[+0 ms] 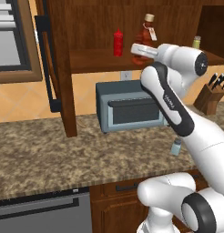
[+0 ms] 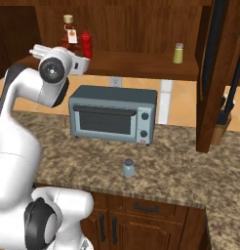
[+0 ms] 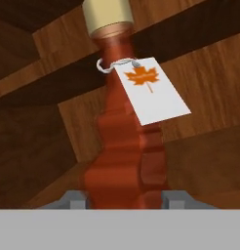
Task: Put the shaker and condiment bottle from the counter next to their counterparts in the cabinet.
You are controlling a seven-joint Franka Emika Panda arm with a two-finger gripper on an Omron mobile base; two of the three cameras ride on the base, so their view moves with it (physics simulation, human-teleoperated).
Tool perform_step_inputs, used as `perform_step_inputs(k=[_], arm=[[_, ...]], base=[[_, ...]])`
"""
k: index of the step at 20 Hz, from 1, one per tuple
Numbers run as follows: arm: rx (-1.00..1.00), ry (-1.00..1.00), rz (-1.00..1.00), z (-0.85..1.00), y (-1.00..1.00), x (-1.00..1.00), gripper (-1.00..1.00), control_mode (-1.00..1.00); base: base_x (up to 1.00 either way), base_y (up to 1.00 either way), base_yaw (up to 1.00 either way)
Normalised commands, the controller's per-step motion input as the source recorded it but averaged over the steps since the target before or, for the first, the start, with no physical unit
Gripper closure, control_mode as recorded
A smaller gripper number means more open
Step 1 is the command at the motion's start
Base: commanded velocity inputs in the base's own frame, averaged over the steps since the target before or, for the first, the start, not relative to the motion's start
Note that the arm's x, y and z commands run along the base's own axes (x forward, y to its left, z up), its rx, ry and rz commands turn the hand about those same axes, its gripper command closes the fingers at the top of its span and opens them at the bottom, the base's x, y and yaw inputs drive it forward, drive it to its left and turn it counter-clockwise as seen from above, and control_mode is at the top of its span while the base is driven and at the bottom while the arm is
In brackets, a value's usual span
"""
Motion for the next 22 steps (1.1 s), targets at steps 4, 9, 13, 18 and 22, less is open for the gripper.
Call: perform_step_inputs(k=[4, 9, 13, 18, 22], arm=[[-0.01, 0.01, 0.0, -0.01, 0.03, 0.47, 1.0, -1.0], [-0.05, 0.01, 0.0, -0.24, 0.02, 0.38, 1.0, -1.0], [-0.02, 0.0, 0.0, -0.04, 0.0, 0.38, 1.0, -1.0], [-0.06, 0.0, 0.0, -0.26, 0.02, 0.47, 1.0, -1.0], [-0.03, 0.0, 0.0, -0.21, 0.0, 0.46, 1.0, -1.0]], base=[[0.0, 0.0, 0.0], [0.0, 0.0, 0.0], [0.0, 0.0, 0.0], [0.0, 0.0, 0.0], [0.0, 0.0, 0.0]])
